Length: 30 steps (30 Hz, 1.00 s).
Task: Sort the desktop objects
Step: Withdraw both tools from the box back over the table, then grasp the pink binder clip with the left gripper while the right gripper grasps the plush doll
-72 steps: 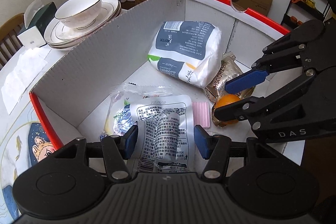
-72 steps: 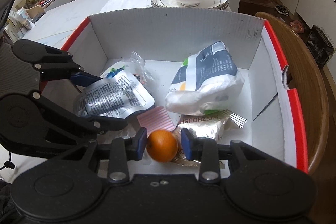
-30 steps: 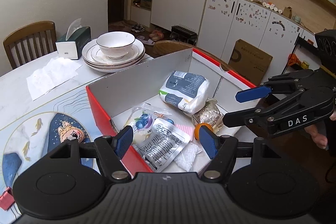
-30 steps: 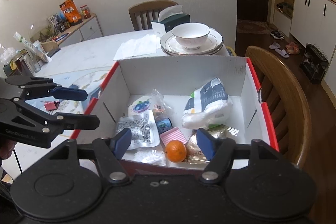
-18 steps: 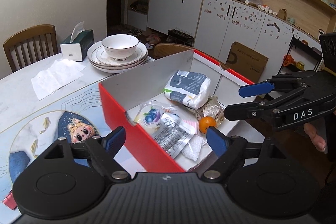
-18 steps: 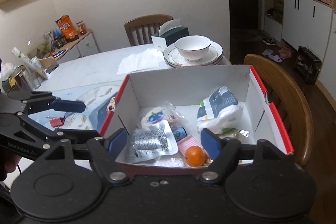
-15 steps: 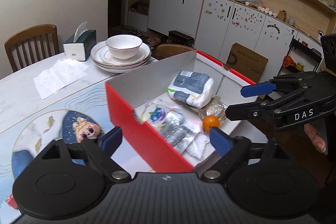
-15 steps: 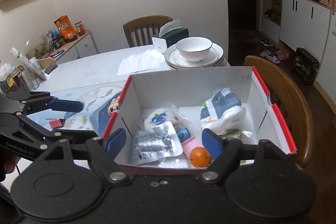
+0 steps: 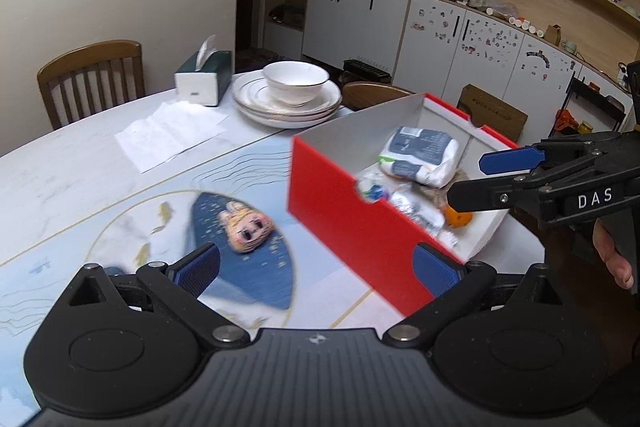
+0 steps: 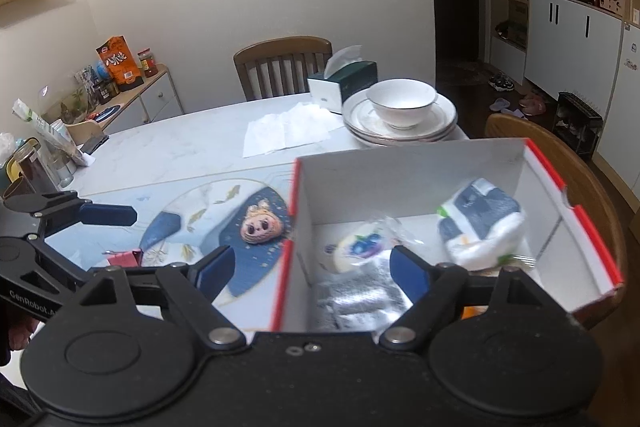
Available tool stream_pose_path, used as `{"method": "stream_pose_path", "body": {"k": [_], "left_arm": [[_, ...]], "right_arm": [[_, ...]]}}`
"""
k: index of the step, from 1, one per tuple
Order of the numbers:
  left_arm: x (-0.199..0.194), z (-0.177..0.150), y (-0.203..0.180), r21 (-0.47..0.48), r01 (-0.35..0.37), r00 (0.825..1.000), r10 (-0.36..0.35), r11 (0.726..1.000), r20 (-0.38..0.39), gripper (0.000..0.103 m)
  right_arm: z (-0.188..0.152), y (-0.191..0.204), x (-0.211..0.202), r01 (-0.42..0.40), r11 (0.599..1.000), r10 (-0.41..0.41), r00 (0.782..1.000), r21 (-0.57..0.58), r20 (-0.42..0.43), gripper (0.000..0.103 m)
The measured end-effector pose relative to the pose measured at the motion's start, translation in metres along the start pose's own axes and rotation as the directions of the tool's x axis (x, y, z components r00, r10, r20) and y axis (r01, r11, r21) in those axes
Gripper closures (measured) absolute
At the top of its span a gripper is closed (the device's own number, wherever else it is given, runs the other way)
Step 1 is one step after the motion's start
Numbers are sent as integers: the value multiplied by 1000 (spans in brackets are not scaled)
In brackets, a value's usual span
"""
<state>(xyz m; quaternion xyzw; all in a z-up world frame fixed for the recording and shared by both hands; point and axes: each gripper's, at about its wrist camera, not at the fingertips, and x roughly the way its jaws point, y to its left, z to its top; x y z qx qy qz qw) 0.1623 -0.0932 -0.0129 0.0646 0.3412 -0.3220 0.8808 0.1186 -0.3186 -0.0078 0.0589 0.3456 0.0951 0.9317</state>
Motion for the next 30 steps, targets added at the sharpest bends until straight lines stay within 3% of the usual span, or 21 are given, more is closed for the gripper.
{"method": "stream_pose_path", "body": {"k": [17, 30], "left_arm": [[-32, -44, 100, -82, -114, 993, 112, 990, -23, 0], [-8, -71, 139, -84, -144, 986, 135, 986, -103, 0]], "right_arm": [[15, 83, 60, -8, 999, 7, 1000, -39, -11, 18], [14, 116, 116, 67, 996, -69, 997, -56, -41, 18]]}}
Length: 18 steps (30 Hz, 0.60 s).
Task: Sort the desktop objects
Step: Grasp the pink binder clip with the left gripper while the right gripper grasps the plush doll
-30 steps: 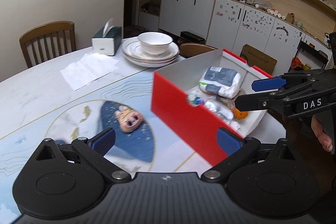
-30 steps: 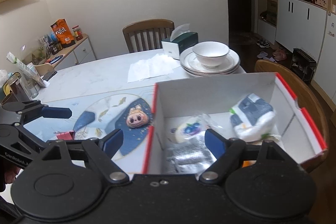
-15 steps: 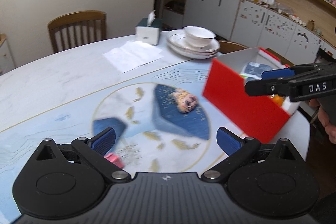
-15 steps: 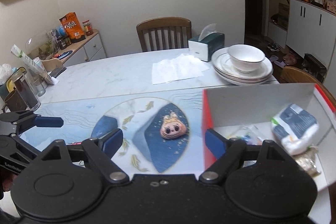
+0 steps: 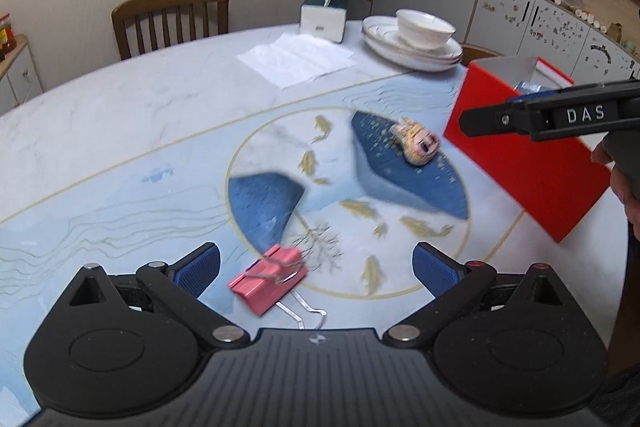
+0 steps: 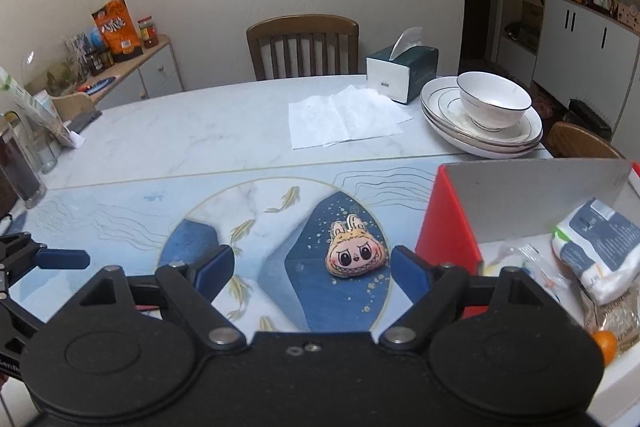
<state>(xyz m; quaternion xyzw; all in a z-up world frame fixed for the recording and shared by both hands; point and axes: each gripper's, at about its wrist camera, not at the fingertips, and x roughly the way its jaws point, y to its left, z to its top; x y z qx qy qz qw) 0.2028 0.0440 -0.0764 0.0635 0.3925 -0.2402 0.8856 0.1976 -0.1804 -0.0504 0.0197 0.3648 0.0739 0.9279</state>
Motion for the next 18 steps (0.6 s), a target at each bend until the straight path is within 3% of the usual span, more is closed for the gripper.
{"method": "stream_pose_path", "body": {"k": [18], "left_arm": [[44, -8, 27, -16, 14, 997, -16, 1000, -70, 3]], "right_arm": [[-2, 0, 79, 138, 990, -133, 986, 41, -104, 18]]}}
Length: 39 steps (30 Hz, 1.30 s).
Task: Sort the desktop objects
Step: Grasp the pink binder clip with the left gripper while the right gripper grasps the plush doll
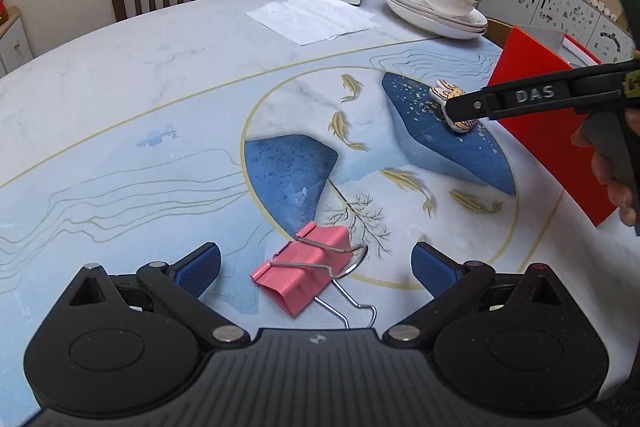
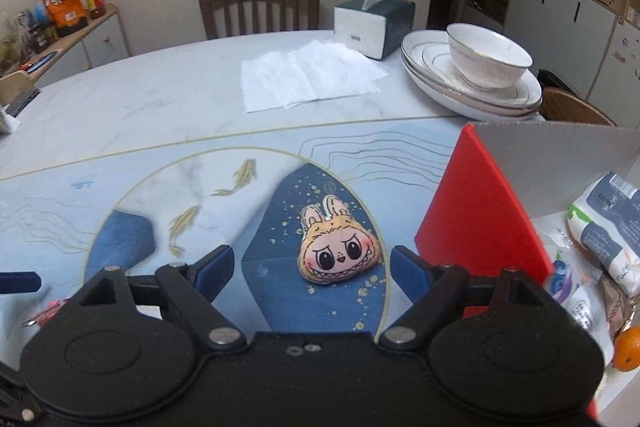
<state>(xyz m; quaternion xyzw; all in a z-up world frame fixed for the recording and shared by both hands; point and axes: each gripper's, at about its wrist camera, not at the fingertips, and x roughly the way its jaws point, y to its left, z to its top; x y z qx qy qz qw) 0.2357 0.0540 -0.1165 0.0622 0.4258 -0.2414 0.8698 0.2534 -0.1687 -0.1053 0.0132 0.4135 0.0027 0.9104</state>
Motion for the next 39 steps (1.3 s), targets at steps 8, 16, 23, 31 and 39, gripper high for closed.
{"method": "stream_pose_path", "body": {"k": [8, 16, 23, 31, 39], "left_arm": [[6, -2, -1, 15, -2, 1000, 2, 1000, -8, 15], [5, -3, -3, 35, -9, 1000, 9, 999, 6, 25], [4, -5, -5, 58, -31, 999, 30, 998, 10, 39], [2, -5, -7, 87, -41, 999, 40, 995, 12, 56], [2, -3, -9, 79, -26, 1000, 26, 997, 2, 63]], "right_arm": [[4, 1, 26, 19, 1000, -19, 999, 3, -44, 20], [5, 3, 42, 27, 1000, -26, 997, 13, -76, 21], [6, 3, 45, 31, 999, -30, 996, 10, -79, 24], [8, 6, 42, 5, 1000, -6, 997, -15, -80, 51], [-2, 6, 30, -27, 999, 25, 994, -22, -103, 56]]}}
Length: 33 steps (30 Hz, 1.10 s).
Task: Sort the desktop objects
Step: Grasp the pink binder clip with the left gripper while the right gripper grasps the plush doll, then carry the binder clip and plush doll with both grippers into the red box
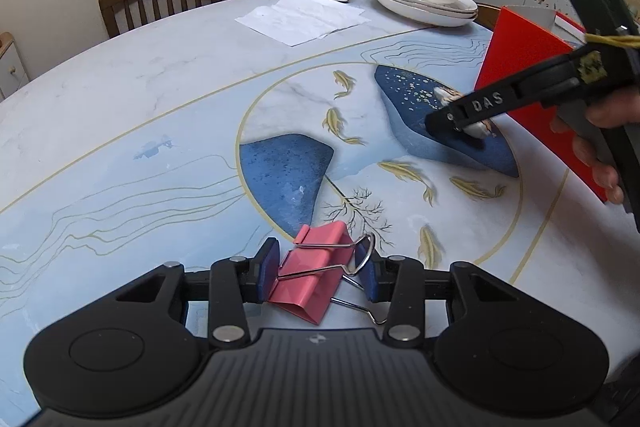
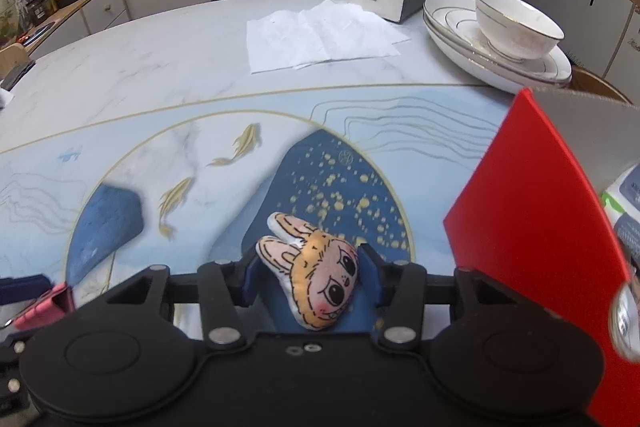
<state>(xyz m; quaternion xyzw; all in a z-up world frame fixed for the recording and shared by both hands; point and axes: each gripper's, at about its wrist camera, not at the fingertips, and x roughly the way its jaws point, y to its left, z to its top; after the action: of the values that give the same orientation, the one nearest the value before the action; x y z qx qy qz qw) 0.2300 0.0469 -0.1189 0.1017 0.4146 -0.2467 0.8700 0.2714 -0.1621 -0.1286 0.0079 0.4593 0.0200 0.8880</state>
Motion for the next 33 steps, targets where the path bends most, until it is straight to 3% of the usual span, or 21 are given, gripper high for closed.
{"method": "stream_pose_path", "body": {"k": [16, 22, 33], "left_arm": [[-12, -2, -8, -54, 28, 1000, -29, 998, -11, 64], [-21, -4, -14, -58, 31, 1000, -31, 998, 2, 64], [-45, 4, -33, -78, 71, 997, -68, 994, 37, 64]], "right_arm": [[-31, -4, -56, -80, 996, 80, 996, -26, -30, 59], [-36, -4, -79, -66, 996, 64, 997, -62, -33, 60], [-39, -12, -127, -87, 992, 90, 995, -96, 29, 60]]}}
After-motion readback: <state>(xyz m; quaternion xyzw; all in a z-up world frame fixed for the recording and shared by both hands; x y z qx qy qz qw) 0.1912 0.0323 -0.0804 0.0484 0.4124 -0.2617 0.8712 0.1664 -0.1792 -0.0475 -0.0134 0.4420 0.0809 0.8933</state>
